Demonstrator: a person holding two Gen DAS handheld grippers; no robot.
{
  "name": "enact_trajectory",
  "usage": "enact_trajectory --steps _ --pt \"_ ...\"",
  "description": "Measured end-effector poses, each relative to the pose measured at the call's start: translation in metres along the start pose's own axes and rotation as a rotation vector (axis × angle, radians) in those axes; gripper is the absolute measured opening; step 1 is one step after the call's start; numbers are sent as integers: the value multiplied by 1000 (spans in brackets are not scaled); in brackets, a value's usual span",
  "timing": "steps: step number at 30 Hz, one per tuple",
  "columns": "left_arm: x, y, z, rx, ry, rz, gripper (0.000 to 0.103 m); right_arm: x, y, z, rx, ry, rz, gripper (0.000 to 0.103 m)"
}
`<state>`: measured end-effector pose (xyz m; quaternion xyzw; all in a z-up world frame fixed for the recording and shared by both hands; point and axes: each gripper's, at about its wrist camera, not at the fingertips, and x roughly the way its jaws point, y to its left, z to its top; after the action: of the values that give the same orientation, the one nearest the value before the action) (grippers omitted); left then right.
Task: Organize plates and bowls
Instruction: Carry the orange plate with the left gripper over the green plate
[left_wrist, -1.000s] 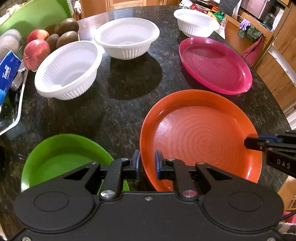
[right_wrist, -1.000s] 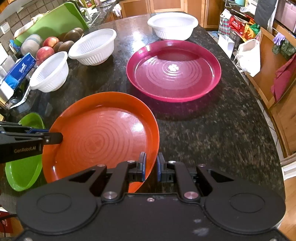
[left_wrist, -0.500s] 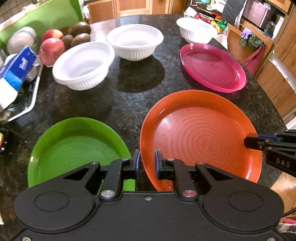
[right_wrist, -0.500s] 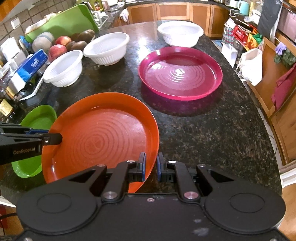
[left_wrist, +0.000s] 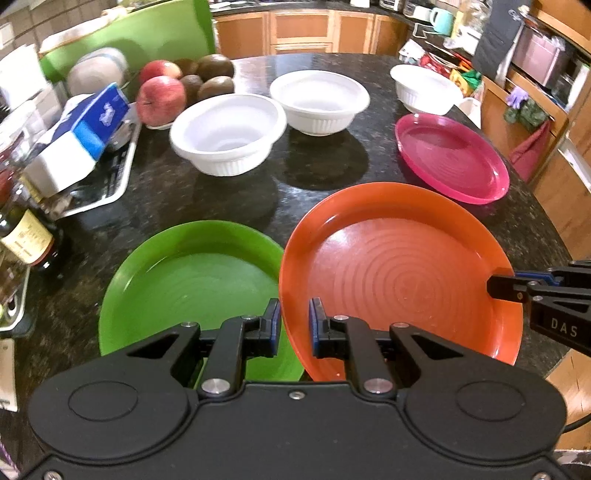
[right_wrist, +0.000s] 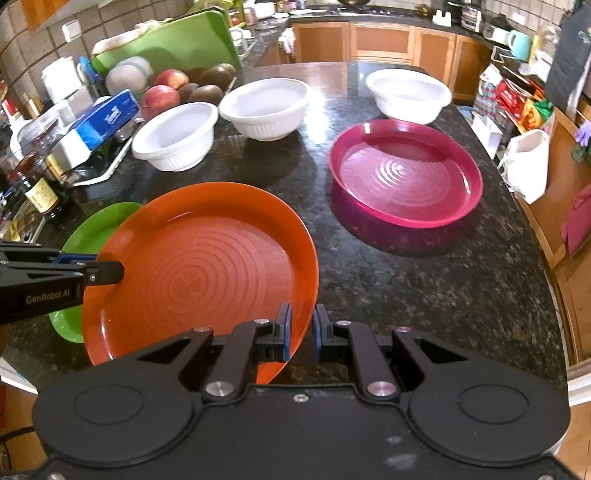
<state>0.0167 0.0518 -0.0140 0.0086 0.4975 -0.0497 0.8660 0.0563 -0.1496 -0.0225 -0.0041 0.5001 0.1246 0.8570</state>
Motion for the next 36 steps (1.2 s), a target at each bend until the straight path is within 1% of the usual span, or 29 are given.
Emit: enact_trajectory --steps 9,17,23,31,36 --pt "-7 29 -12 -97 -7 47 21 8 27 14 -86 -5 57 14" --pt "-12 66 -24 -191 -10 121 21 21 64 26 -176 7 135 14" --pt "-12 95 -31 -258 -3 165 20 38 96 34 -250 23 173 14" --pt "-6 113 -36 -282 14 191 20 55 120 43 -295 49 192 14" --pt "0 118 -35 -276 24 194 20 59 125 45 -303 57 187 14"
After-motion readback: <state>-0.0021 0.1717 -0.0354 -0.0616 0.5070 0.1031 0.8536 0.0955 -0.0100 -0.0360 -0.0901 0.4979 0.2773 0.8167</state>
